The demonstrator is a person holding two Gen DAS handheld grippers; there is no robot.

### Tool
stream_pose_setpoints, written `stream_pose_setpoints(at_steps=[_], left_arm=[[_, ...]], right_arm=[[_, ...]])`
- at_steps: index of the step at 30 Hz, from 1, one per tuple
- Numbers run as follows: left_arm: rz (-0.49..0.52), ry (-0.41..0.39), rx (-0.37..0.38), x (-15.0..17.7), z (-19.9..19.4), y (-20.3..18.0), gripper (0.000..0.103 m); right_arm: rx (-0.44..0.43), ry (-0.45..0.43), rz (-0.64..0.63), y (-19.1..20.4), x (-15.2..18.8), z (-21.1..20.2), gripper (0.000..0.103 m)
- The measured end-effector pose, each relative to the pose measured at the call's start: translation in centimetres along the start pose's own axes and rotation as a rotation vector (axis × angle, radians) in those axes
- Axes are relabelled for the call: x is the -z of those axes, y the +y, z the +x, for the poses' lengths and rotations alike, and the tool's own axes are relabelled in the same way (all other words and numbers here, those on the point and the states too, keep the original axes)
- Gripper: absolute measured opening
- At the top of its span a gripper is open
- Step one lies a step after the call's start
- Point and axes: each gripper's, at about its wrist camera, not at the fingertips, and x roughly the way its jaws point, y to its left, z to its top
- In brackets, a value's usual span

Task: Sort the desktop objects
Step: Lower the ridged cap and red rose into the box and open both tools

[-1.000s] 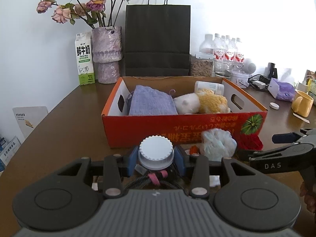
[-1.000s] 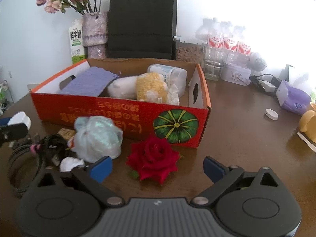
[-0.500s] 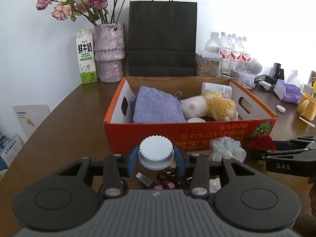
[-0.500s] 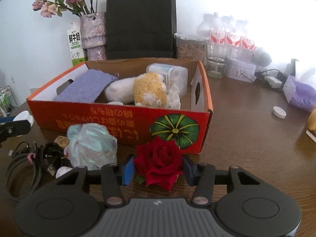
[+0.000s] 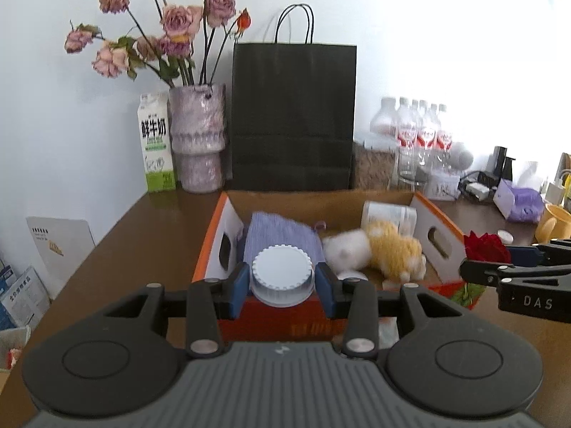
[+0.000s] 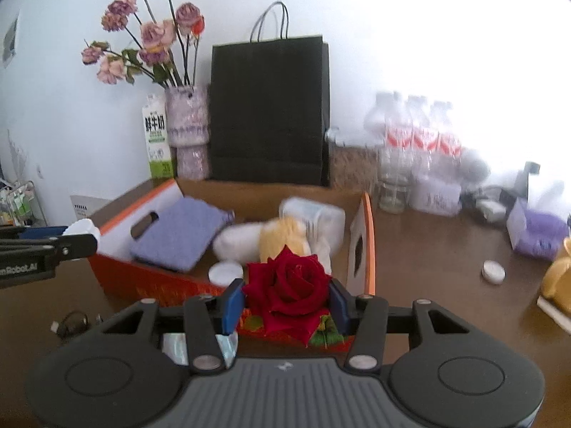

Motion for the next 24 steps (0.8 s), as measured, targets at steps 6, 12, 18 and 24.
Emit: stream_pose_setpoints(at_steps=[6,12,18,24], left_arm=[[0.01,-0.017,-0.001,-2.1,1.9,-0.5,0.041],[-0.006,0.0,-0.007,-2.9,5.3,-0.4,0.041],[-0.015,0.043,-0.014,-2.7,8.7,0.4,0.041],[-0.018,0.102,-0.014,-1.8,11.2,1.2,0.041]], right_arm=[[-0.035,-0.013,-0.005,0.7,-2.0,1.9,0.048],[-0.075,0.004,0.004,2.1,-3.1,5.4,0.049],[-0.091,0.051,0.001,3.3,-3.1,9.4,0.049],[-0.094,0.094,-0.017,3.6,-2.3,11.8,0.049]])
